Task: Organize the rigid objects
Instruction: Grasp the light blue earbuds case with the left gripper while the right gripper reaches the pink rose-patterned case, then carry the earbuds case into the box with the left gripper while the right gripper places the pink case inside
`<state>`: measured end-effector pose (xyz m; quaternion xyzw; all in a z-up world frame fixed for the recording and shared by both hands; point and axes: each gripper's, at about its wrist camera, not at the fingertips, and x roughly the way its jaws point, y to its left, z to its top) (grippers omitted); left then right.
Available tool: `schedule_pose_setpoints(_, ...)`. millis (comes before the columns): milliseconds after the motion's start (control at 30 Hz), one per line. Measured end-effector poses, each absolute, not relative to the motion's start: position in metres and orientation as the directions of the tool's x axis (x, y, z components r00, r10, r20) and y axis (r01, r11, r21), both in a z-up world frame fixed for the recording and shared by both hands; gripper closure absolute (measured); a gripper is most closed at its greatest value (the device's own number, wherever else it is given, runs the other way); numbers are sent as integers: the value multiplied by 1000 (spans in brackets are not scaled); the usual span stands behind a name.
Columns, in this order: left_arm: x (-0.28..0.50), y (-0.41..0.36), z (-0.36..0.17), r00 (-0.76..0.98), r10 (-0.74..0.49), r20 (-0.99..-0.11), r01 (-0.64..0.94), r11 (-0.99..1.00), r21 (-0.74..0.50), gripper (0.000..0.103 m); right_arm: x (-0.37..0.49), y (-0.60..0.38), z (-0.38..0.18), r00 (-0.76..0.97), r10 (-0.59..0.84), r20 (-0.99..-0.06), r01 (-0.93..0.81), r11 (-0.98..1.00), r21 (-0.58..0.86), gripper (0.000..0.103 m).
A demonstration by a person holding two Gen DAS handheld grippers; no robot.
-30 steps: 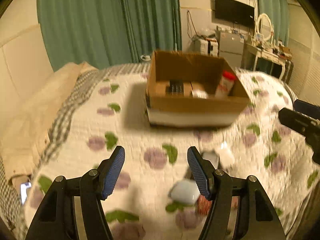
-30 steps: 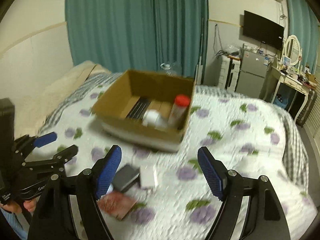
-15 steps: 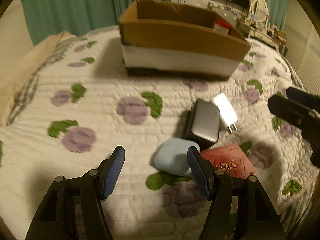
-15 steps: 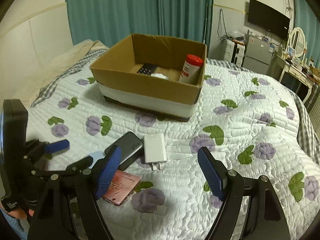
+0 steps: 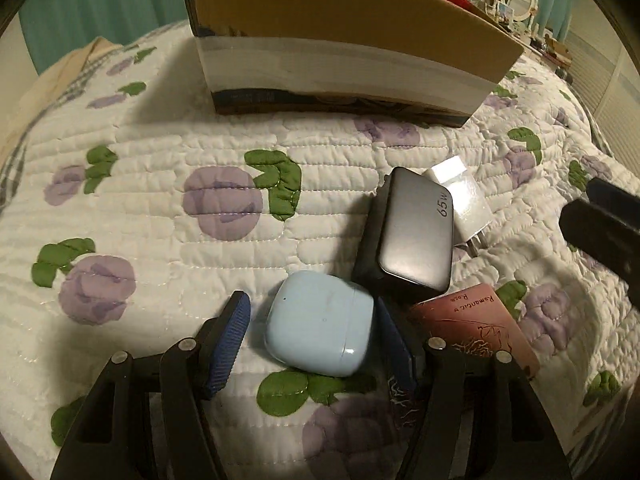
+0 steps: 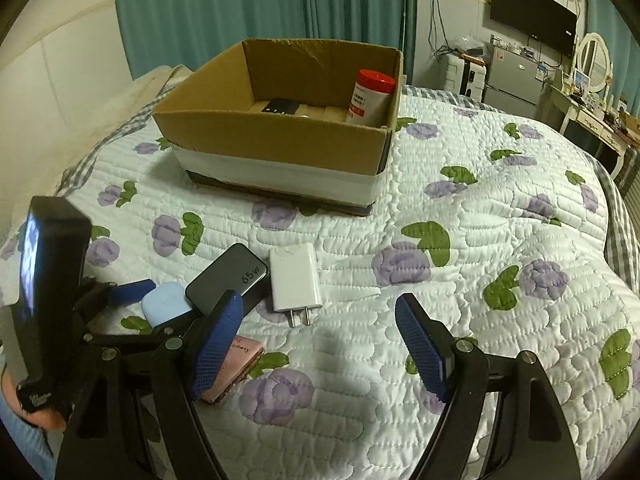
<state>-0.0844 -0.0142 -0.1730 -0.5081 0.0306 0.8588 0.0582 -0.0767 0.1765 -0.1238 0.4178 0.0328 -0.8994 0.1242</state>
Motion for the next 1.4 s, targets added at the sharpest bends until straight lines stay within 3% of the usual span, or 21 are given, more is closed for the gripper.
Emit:
schedule_pose_setpoints(167, -69, -19, -160, -506, 73, -859, -110, -994, -19, 52, -71, 172, -118, -630, -204, -749, 271, -962, 34, 25)
schedule_pose_setpoints(433, -36, -48, -117, -622, -24, -783, -23, -999, 48, 52, -55, 136, -125, -567, -278, -776, 400, -916, 37, 24)
schedule_pose_setpoints(533, -39, -56, -114, -632, -63, -773, 1, -997, 81, 52, -52, 120, -138, -541, -268, -798, 415, -909, 24, 13)
schedule_pose_setpoints(1000, -48, -66, -119, -621, -33, -783, 6, -999, 38, 52, -66, 90, -183, -450, -254, -856, 425, -904, 45, 8)
schedule_pose_setpoints(1100, -47, -65, -118, -623, -31, -782, 4, -999, 36, 52, -65, 92, -183, -458, -252, -853, 430, -902, 35, 17)
schedule_pose_setpoints(1400, -42, -60, -105, -647, -17, -762, 4, -1000, 20, 52, -47, 104, -156, -522, -255, -814, 429, -903, 8, 28)
